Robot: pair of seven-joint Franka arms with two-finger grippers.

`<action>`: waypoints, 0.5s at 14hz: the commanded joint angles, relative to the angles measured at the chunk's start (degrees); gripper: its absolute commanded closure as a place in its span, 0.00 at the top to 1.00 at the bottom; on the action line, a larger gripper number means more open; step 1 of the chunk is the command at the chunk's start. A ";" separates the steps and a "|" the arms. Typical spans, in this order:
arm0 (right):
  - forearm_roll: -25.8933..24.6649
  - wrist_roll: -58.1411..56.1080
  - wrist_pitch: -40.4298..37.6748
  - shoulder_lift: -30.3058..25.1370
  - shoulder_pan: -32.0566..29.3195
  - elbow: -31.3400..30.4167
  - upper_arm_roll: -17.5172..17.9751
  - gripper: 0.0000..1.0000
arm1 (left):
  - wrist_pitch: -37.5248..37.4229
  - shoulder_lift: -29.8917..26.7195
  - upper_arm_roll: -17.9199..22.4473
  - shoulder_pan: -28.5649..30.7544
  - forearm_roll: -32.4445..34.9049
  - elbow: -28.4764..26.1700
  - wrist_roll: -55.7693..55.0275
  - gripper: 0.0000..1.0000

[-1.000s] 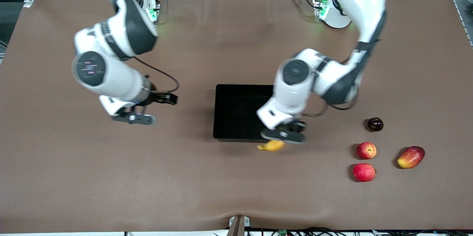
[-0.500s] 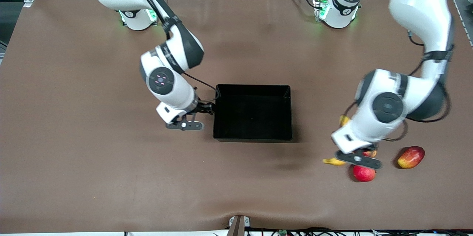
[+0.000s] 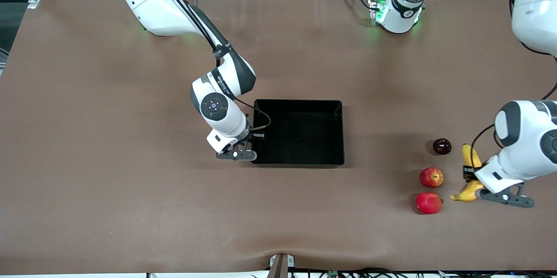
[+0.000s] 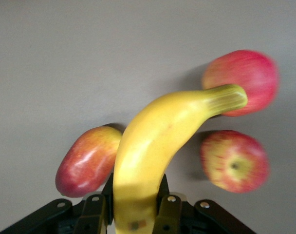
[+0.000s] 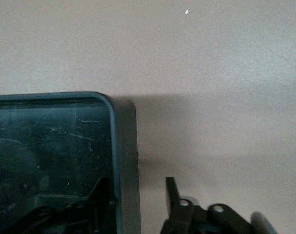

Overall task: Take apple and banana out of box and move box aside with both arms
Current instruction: 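Carry the banana beside the fruits while the right gripper grips the tray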

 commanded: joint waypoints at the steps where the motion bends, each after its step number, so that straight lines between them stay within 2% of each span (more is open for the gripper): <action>1: 0.26 -0.34 -0.48 0.17 -0.03 0.89 -0.38 0.00 | 3.49 0.97 -0.39 1.03 -0.75 -1.69 -0.51 0.00; 4: 0.34 -0.34 -2.58 -0.09 -0.38 0.98 -0.38 0.00 | 8.40 3.42 -0.30 4.37 -0.14 -3.88 -1.65 0.00; 7: 0.34 -0.52 -8.81 -2.01 -2.22 1.42 -0.38 0.00 | 15.17 4.66 -0.30 6.14 0.22 -8.45 -1.57 0.00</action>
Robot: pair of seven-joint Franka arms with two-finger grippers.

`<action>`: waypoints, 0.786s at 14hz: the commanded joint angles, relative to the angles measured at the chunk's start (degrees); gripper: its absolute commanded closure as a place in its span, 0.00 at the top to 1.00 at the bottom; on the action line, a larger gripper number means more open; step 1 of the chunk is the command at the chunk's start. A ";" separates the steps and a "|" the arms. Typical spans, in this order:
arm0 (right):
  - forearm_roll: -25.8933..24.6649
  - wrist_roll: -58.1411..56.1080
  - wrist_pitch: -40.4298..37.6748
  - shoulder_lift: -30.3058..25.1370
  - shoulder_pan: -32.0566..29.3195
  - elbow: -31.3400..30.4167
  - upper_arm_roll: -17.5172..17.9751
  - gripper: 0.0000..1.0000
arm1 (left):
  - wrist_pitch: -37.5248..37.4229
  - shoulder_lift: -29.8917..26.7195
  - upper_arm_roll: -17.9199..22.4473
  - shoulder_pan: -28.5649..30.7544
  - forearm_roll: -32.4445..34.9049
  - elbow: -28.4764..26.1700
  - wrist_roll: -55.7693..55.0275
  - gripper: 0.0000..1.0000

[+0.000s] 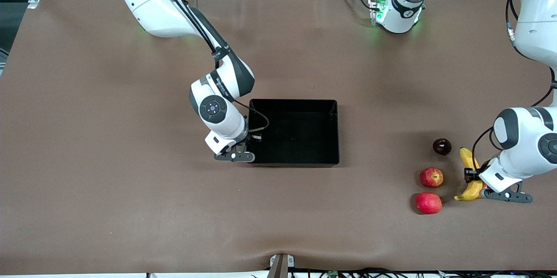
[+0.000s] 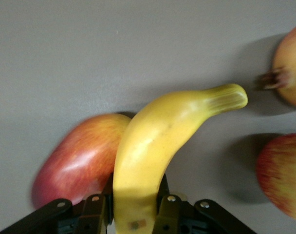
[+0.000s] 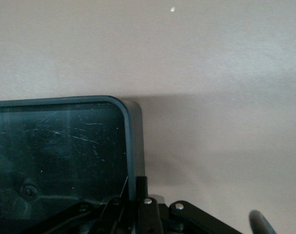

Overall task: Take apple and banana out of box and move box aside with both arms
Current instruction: 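Carry the banana beside the fruits while the right gripper grips the tray, then drag the black tray away with the right gripper while the left releases banana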

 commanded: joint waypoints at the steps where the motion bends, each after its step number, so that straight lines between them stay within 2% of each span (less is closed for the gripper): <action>1: 0.43 -1.21 -6.95 -3.55 -2.89 0.33 0.30 0.00 | 4.19 -0.05 -0.53 1.12 0.30 -3.76 -0.28 0.00; 5: 0.78 -5.34 -16.53 -11.37 -9.39 -0.37 0.30 0.00 | 4.11 -0.49 -0.53 1.03 0.39 -5.96 0.07 0.00; 6: 0.78 -7.78 -18.73 -12.95 -11.49 -0.81 0.30 0.00 | 4.11 -0.23 -0.53 0.94 0.39 -6.05 0.16 0.04; 7: 0.78 -12.07 -20.23 -14.62 -13.60 -1.69 0.21 0.00 | 4.02 -0.31 -0.53 0.77 0.39 -6.05 0.25 0.40; 8: 0.78 -16.03 -20.42 -16.99 -16.24 -4.05 0.21 0.00 | 3.93 -0.75 -0.53 0.76 0.39 -6.05 0.42 0.99; 11: 0.78 -22.99 -20.51 -23.50 -24.76 -12.04 0.12 0.00 | 3.67 -2.33 -0.87 0.85 0.57 -5.70 1.13 1.00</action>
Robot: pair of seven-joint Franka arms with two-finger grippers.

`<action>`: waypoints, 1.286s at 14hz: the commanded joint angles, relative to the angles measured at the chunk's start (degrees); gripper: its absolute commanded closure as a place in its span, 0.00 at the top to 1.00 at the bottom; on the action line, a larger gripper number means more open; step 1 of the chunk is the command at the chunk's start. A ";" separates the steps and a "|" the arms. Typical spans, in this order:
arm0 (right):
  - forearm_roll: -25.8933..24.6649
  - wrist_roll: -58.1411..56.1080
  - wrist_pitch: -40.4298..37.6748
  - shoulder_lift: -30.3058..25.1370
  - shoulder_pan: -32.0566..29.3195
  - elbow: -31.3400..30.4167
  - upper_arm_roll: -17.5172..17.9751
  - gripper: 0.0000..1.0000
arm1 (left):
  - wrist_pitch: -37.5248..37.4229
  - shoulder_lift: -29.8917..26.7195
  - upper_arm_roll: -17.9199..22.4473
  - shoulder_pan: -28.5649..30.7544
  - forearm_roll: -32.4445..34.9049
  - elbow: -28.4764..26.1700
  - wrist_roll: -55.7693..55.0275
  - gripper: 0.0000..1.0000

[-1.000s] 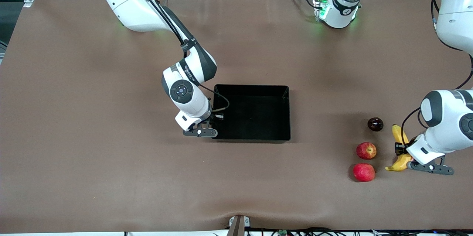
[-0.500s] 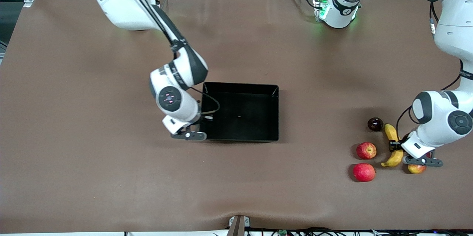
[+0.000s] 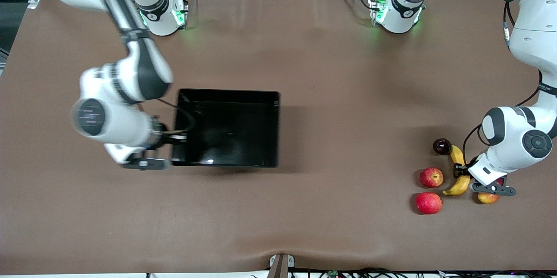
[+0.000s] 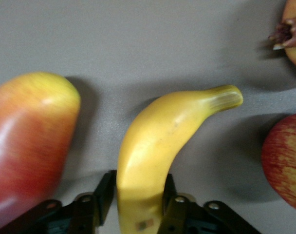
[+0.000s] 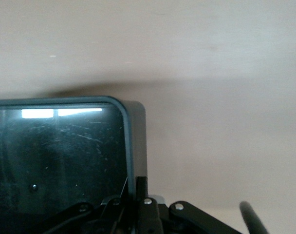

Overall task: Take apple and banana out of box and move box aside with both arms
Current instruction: 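Drag the black tray away with the right gripper while the left releases banana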

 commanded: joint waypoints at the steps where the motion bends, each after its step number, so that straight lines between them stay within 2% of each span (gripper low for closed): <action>1: 0.85 -6.44 0.65 -7.64 -8.10 -9.86 1.24 0.00 | -0.09 -3.65 -0.53 0.08 0.47 -1.61 0.37 1.00; 3: 0.85 -14.69 0.73 -9.14 -14.34 -12.42 1.24 0.00 | -1.32 -5.84 -0.79 0.00 0.38 -1.17 0.46 1.00; 7: 0.77 -30.71 3.97 -8.18 -25.51 -15.23 1.24 0.00 | -8.42 -11.11 -3.77 0.26 -0.41 -1.08 0.37 1.00; 12: 0.77 -37.06 18.38 -5.55 -30.01 -23.58 1.15 0.00 | -19.41 -21.12 -6.86 0.26 -6.55 -1.08 -0.51 1.00; 15: 0.77 -37.58 19.80 -3.79 -32.03 -24.03 1.15 0.00 | -25.21 -27.36 -8.17 0.26 -10.07 -0.90 -1.91 1.00; 18: 0.77 -37.67 26.20 -2.29 -34.84 -26.92 1.24 0.00 | -32.59 -32.11 -9.66 0.26 -11.57 -0.46 -6.12 1.00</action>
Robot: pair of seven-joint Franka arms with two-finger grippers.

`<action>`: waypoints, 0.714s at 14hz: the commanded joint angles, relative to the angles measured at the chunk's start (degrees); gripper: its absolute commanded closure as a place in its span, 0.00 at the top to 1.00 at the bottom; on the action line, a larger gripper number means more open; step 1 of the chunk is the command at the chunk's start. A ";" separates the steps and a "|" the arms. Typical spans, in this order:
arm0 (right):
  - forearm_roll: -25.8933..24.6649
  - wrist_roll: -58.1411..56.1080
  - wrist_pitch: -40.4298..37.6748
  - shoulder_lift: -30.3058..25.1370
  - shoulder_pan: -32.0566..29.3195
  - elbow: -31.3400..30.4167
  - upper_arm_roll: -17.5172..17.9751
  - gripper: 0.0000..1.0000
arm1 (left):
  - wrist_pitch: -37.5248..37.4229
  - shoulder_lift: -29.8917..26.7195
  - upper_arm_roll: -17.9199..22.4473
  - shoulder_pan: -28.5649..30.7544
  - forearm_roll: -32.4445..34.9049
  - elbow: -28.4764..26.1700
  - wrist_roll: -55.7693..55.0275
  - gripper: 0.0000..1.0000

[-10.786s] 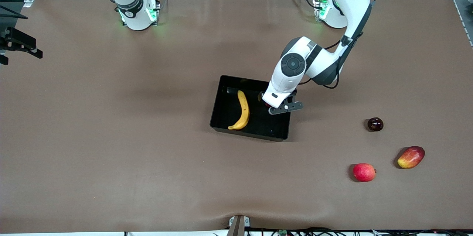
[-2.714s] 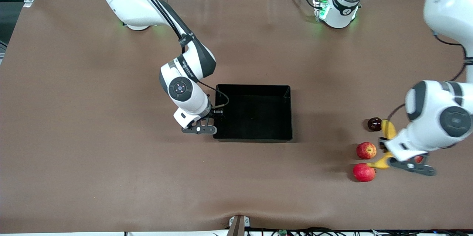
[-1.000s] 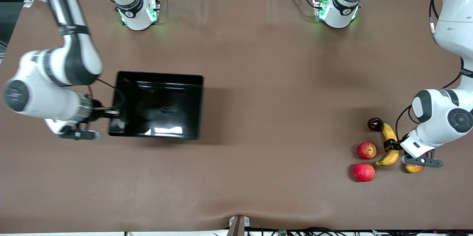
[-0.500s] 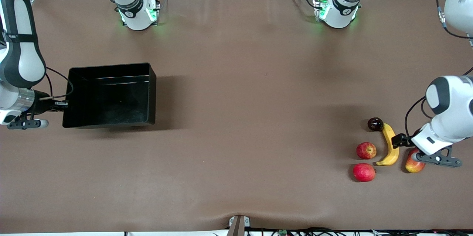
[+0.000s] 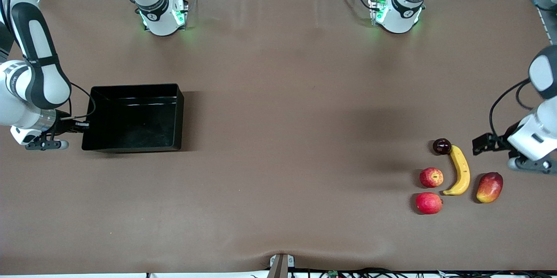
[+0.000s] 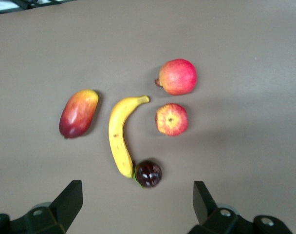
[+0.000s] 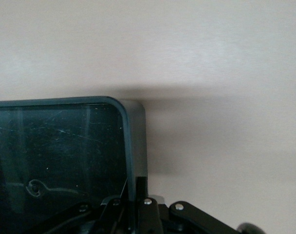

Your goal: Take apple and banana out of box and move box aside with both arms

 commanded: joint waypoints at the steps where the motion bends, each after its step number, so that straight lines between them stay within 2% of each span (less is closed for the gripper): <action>1: 0.80 -1.40 2.80 -0.71 -3.65 -2.75 1.44 0.00 | -5.80 -5.67 -1.42 0.30 -2.13 -0.92 -3.37 1.00; 2: 0.80 -1.40 2.63 -0.71 -3.83 -2.92 1.44 0.00 | -7.48 -7.08 -1.78 0.39 -2.13 -0.57 -2.95 1.00; 3: 0.80 -1.40 2.46 -0.71 -4.44 -2.75 1.44 0.11 | -8.89 -7.79 -1.96 0.39 -2.13 0.22 -2.77 1.00; 4: 0.80 -1.40 2.28 -0.54 -4.36 -2.66 1.44 0.65 | -11.08 -7.88 -2.31 0.30 -1.96 2.84 -2.59 1.00; 5: 0.80 -1.40 1.76 -0.36 -4.44 -2.40 1.44 1.00 | -13.88 -7.62 -2.48 0.30 -2.13 6.08 -2.42 1.00; 7: 0.80 -1.40 -3.66 -0.45 -3.66 0.30 1.62 1.00 | -16.89 -7.71 -3.53 0.21 -2.22 7.96 -2.42 1.00; 9: 0.89 -1.40 -11.13 -0.45 -2.26 7.32 2.32 1.00 | -18.47 -9.02 -3.37 -0.83 -2.92 7.96 -2.24 1.00; 10: 0.89 -1.31 -14.74 -0.45 -1.12 11.36 2.76 1.00 | -18.83 -10.51 0.03 -5.10 -3.45 7.70 -2.24 1.00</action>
